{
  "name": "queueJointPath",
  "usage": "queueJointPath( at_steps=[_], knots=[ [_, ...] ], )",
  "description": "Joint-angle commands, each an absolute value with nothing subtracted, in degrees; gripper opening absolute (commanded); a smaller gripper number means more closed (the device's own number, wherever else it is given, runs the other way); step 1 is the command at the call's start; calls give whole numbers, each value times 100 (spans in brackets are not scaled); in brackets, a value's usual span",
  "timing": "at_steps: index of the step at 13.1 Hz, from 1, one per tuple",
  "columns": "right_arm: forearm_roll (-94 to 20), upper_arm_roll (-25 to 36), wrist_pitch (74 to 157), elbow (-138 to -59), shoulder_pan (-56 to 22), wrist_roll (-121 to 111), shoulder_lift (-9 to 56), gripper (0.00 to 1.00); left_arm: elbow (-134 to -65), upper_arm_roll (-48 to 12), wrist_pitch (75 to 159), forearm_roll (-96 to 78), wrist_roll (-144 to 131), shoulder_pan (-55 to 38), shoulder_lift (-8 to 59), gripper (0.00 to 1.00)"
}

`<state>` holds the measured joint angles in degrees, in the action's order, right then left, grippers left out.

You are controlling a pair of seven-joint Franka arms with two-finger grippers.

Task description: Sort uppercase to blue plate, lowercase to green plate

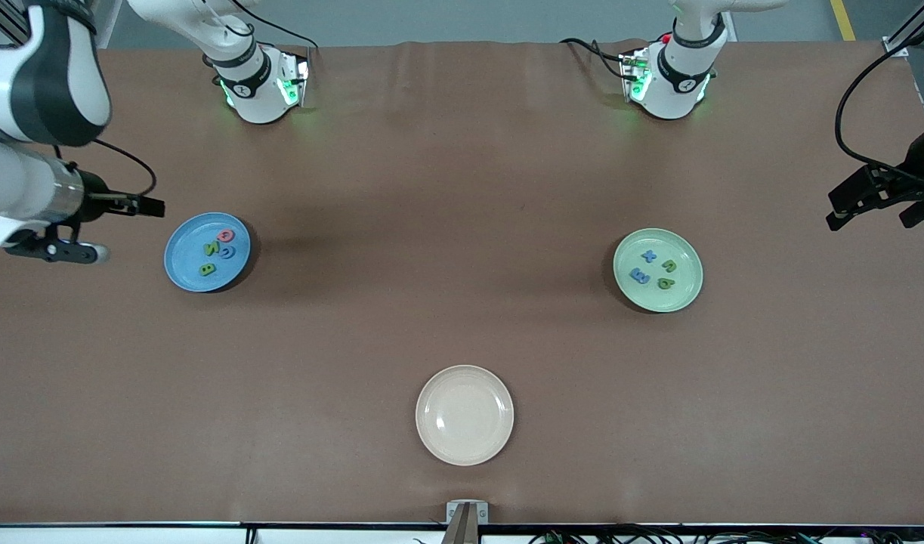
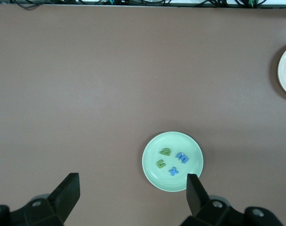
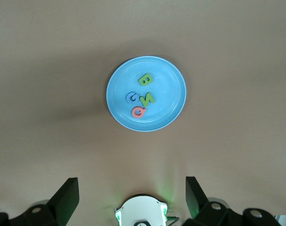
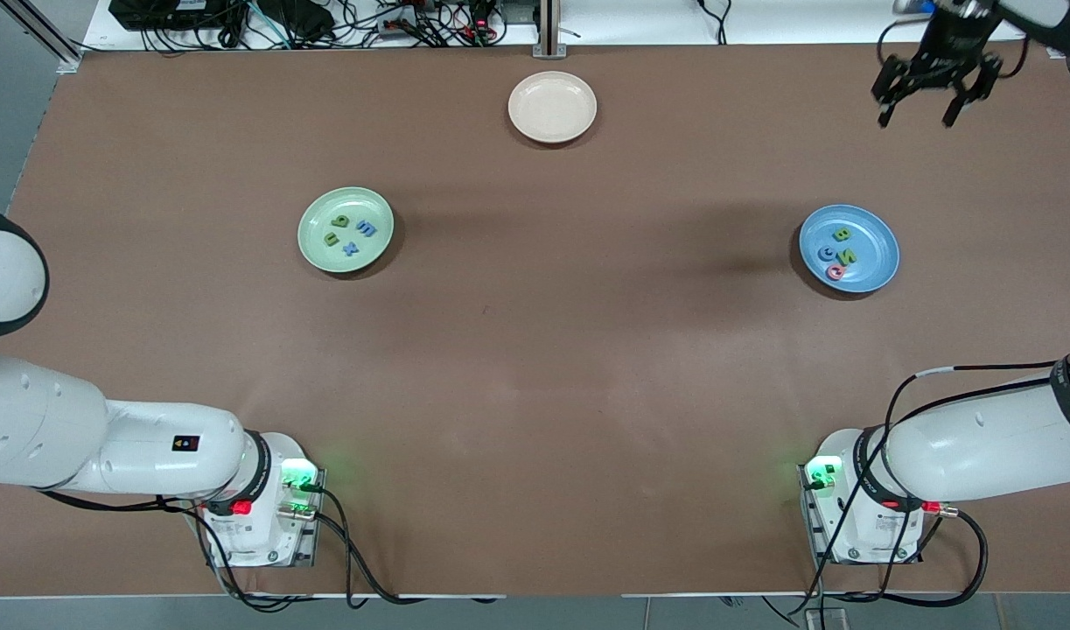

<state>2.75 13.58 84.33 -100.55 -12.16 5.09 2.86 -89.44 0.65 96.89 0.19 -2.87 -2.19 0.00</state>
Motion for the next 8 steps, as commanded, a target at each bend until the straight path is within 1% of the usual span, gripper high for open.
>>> queueJointPath(
  at_steps=[1, 3, 5, 8],
  knots=[
    [316, 1371, 8122, -9424, -1213, 352, 422, 100, -8895, 88, 9519, -246, -352, -185, -26, 100],
    [316, 1380, 7990, -9002, -1213, 360, 457, 100, -8886, 79, 9519, -194, -360, -211, -26, 100],
    [308, 1380, 7989, -8475, -1221, 378, 754, 100, -8877, 79, 9519, -176, -343, -202, -26, 100],
    [229, 1380, 7998, -8236, -1187, 369, 747, 100, -8877, 79, 9519, -176, -343, -202, -35, 100]
  ],
)
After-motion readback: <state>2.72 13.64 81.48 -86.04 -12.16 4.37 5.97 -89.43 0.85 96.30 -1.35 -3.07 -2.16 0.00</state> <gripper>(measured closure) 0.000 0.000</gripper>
